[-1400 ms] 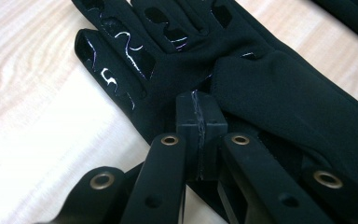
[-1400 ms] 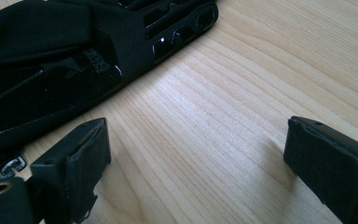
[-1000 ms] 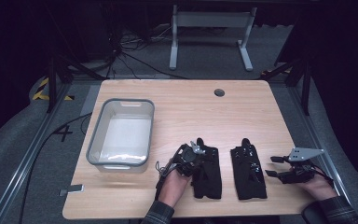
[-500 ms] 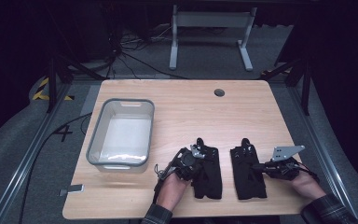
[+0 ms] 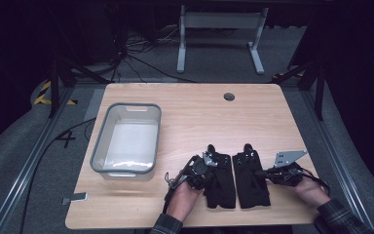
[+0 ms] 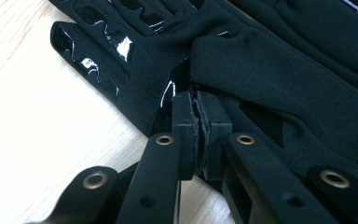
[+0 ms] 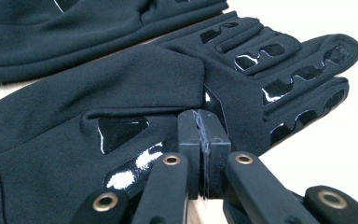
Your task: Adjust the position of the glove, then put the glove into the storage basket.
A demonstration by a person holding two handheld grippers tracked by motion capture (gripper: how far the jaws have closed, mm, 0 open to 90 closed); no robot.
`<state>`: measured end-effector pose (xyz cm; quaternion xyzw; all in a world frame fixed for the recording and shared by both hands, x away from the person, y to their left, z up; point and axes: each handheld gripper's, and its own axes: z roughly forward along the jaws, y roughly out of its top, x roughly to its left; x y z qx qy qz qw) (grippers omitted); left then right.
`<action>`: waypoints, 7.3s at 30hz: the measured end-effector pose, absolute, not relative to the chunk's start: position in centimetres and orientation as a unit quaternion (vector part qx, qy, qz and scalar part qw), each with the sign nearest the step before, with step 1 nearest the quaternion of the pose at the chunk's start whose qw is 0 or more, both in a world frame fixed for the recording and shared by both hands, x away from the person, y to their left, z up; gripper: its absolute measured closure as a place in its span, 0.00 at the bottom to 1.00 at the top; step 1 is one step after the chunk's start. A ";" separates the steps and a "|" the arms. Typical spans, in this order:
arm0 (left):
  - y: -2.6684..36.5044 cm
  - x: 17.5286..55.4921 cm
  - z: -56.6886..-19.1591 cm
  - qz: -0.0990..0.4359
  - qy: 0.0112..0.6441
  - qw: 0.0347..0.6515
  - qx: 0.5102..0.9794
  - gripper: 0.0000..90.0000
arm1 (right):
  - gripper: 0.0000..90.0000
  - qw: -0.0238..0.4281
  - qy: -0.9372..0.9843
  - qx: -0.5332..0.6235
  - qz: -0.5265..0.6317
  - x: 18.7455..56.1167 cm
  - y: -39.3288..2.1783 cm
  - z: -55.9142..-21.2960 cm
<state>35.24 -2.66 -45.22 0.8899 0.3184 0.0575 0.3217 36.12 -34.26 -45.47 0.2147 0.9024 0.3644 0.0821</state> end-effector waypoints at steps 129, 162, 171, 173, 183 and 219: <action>-4.4 37.1 -40.2 0.021 0.302 0.452 0.839 0.99 | 1.00 0.093 0.883 0.197 0.415 38.1 -32.5 -43.1; -6.7 39.2 -44.9 0.030 0.306 0.359 0.881 1.00 | 1.00 0.069 0.918 0.158 0.359 38.6 -28.8 -45.0; -7.2 40.6 -44.7 0.024 0.299 0.354 0.886 1.00 | 1.00 0.053 0.916 0.151 0.368 37.9 -28.4 -45.1; -7.4 40.9 -44.6 0.026 0.296 0.353 0.887 1.00 | 1.00 0.051 0.916 0.151 0.369 37.8 -28.4 -45.1; -6.4 40.9 -44.0 0.022 0.300 0.370 0.879 0.91 | 1.00 0.059 0.908 0.156 0.383 37.6 -29.0 -44.4; -9.5 41.3 -44.8 0.015 0.205 0.320 0.925 0.13 | 0.19 0.130 0.876 0.295 0.358 35.0 -38.1 -46.3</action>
